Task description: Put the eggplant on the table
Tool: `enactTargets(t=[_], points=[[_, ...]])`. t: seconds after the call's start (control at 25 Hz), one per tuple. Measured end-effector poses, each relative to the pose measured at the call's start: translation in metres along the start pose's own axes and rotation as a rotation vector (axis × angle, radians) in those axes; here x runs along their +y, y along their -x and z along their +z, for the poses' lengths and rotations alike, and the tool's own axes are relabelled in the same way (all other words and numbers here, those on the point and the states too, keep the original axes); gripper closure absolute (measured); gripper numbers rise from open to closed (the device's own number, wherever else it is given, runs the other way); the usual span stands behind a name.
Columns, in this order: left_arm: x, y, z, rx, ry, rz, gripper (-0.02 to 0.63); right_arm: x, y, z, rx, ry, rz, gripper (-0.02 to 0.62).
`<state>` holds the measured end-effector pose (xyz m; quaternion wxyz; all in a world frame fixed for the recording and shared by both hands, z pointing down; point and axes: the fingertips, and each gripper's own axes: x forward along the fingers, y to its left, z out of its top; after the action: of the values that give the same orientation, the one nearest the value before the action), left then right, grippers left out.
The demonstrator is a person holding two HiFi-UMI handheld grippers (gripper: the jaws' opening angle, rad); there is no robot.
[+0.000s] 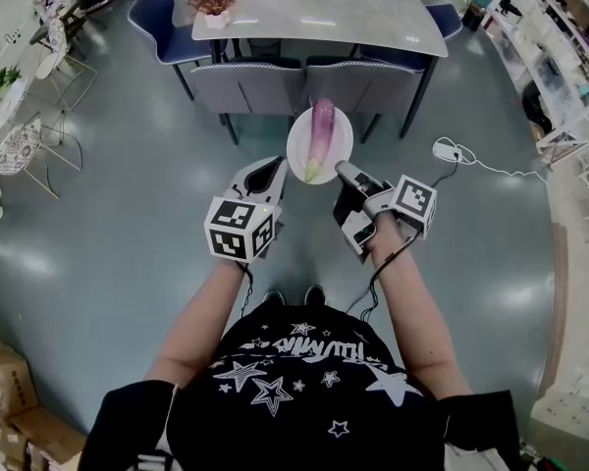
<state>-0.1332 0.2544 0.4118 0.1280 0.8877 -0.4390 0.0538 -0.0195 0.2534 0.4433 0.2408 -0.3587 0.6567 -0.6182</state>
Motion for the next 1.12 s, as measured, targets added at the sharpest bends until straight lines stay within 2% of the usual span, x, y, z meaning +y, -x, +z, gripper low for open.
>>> enactTargets(t=[0.68,1.12], points=[[-0.003,0.005,0.004,-0.011,-0.002,0.017,0.599,0.004,0.001,0.0,0.025,0.053,-0.003,0.574],[0.006,0.005,0.004,-0.015,0.012,0.008,0.6,0.008,-0.001,-0.002,0.004,0.032,0.02,0.574]])
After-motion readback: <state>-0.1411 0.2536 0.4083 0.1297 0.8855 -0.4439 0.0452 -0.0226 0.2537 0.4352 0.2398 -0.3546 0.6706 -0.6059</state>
